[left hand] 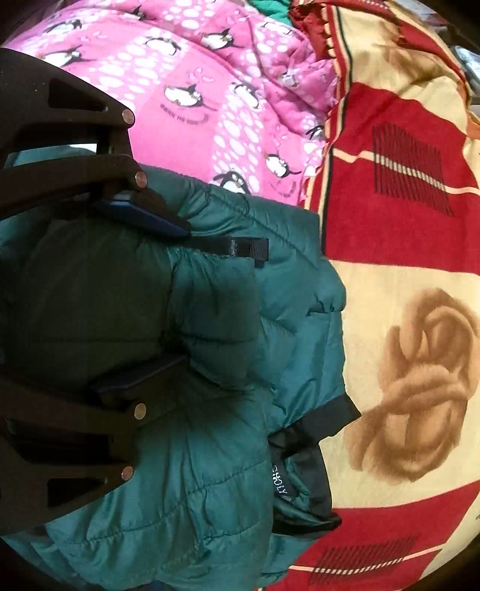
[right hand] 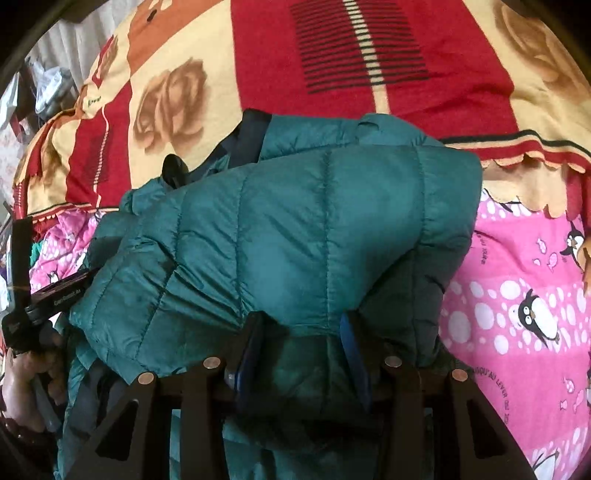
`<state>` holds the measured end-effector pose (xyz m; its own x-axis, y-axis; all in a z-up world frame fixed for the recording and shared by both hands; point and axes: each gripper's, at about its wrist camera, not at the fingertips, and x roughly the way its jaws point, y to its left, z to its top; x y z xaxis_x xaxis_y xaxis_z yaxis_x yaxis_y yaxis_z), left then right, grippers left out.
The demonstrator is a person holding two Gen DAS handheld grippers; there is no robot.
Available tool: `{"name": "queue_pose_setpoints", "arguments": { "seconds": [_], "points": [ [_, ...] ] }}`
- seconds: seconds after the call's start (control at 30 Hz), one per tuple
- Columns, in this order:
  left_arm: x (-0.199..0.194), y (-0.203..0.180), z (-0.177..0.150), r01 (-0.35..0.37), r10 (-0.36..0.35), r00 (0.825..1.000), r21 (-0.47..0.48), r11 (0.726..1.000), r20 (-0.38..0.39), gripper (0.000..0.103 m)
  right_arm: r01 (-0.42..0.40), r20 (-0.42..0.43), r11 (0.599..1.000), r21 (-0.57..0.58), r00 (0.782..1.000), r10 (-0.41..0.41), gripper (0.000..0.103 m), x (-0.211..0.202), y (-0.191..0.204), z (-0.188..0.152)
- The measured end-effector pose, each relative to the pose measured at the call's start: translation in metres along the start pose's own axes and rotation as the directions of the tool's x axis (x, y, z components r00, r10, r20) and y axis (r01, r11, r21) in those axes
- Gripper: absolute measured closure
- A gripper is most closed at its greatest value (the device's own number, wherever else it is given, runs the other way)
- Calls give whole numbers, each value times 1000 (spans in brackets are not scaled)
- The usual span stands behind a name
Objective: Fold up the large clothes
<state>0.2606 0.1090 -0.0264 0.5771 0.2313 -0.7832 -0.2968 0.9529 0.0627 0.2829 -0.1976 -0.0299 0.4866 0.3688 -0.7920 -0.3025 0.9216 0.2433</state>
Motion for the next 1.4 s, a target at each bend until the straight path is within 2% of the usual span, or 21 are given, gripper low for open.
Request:
{"name": "queue_pose_setpoints", "arguments": {
  "seconds": [0.07,0.17,0.23,0.3,0.37,0.43,0.5,0.53,0.63,0.67,0.77,0.83,0.87,0.9,0.93,0.97,1.0,1.03,1.13,1.4],
  "points": [
    [-14,0,0,7,-6,999,-8,1000,35,37,-4,31,1000,23,1000,3,61,-12,-4,7],
    [-25,5,2,12,-9,996,-30,999,91,37,16,208,994,110,977,-39,61,-47,-20,21],
    [-17,3,1,5,-3,997,-18,1000,72,33,23,269,980,197,960,-77,61,-57,-32,27],
    [-5,4,-4,15,-14,999,-19,1000,46,30,41,279,973,227,954,-106,61,-51,-35,36],
    [-2,4,-8,17,-16,998,-25,1000,57,29,53,253,979,195,962,-102,61,-36,-26,42],
    [1,3,-8,10,-9,998,-16,1000,56,29,69,189,985,156,977,-98,60,-19,-23,44],
    [3,2,-9,7,-7,998,-9,1000,59,28,122,59,987,102,990,-128,56,15,-17,43],
    [3,2,-9,7,-7,998,-9,1000,60,28,128,36,987,98,991,-132,56,23,-17,41],
    [5,3,-9,17,-16,998,-20,1000,57,27,138,31,984,114,989,-142,56,18,-14,43],
    [5,2,-9,20,-19,998,-23,1000,54,26,140,51,984,113,988,-146,56,9,-8,46],
    [5,3,-9,20,-19,998,-24,1000,56,26,62,168,996,62,983,-71,56,-25,24,51],
    [5,3,-9,20,-19,998,-24,1000,57,26,48,188,999,2,981,-48,56,-35,52,49],
    [4,3,-10,23,-21,998,-25,999,57,26,39,176,999,-28,984,-33,55,-34,71,45],
    [4,3,-10,27,-26,998,-28,999,57,26,21,142,999,-48,990,-14,50,-26,82,41],
    [5,6,-10,30,-28,998,-31,999,56,26,13,107,998,-62,994,-6,46,-19,84,32],
    [6,6,-10,33,-31,998,-32,999,56,26,29,38,996,-84,999,-26,40,1,93,21],
    [6,6,-10,33,-32,998,-32,999,57,25,63,9,993,-98,998,-63,39,15,96,14],
    [6,6,-10,31,-29,998,-30,999,56,25,102,20,987,-121,995,-100,38,25,100,5],
    [7,5,-10,31,-29,998,-30,999,53,24,137,25,981,-138,991,-134,36,28,110,8],
    [10,7,-8,43,-41,998,-33,999,44,23,85,49,992,-92,996,-81,34,15,95,6]
  ]
}}
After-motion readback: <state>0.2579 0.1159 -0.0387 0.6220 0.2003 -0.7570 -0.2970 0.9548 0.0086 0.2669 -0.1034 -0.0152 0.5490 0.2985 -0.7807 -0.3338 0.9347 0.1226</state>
